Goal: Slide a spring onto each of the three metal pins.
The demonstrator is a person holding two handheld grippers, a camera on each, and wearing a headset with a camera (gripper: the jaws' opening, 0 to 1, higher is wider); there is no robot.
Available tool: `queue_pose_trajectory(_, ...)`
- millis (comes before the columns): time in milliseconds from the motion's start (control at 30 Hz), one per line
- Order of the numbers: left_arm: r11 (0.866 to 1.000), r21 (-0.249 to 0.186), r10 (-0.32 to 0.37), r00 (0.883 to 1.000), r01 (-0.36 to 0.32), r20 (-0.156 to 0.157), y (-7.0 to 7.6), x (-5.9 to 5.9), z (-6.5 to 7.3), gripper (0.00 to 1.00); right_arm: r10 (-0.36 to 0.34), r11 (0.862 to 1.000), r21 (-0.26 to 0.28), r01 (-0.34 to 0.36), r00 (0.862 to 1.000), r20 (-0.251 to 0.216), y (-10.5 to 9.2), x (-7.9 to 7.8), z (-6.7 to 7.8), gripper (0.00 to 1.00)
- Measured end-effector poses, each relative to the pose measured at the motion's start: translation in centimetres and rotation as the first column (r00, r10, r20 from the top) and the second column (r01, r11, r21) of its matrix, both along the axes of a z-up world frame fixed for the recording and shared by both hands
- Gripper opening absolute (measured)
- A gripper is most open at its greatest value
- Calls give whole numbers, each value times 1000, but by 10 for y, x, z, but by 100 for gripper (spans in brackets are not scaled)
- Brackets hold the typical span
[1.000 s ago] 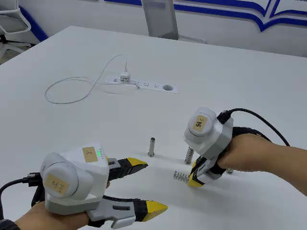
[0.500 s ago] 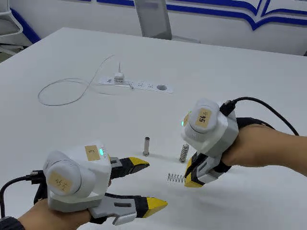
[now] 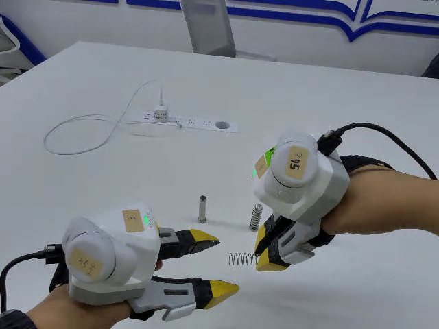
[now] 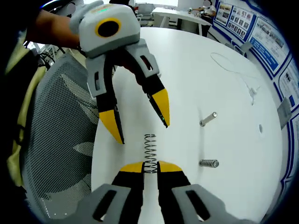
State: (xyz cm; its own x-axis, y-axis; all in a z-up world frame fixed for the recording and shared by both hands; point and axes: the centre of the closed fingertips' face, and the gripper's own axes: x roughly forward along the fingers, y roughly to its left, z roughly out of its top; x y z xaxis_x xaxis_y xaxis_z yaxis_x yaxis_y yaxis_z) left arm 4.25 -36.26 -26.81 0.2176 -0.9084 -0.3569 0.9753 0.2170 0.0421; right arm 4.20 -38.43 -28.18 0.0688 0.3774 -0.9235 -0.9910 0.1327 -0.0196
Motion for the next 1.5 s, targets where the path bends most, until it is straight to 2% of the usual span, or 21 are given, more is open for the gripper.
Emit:
queue_pose_trajectory(333,998,-2,-65,997,65,39,-9,-8,3,20,66,998,-4,-66,998,10,7,-9,5,11)
queue_pose_trajectory(567,997,9,-80,995,79,63,-8,-9,2,12,95,995,-9,-95,995,12,7,-12,5,11)
queue_pose_trajectory(767,996,9,-86,994,85,68,-8,-9,3,11,104,995,2,-104,994,24,7,-12,6,12)
queue_pose_trajectory(933,996,0,-84,994,84,63,-9,-10,5,10,89,996,0,-89,996,15,2,-11,0,16)
queue_pose_trajectory(1133,996,0,-87,994,87,64,-9,-11,7,10,89,996,0,-89,996,18,0,-11,-3,12)
queue_pose_trajectory(1367,997,6,-79,995,79,62,-7,-11,4,10,81,996,36,-82,996,35,7,-11,16,12)
queue_pose_trajectory(1500,997,5,-72,996,72,59,-6,-9,5,10,74,992,98,-78,997,38,22,-12,34,12)
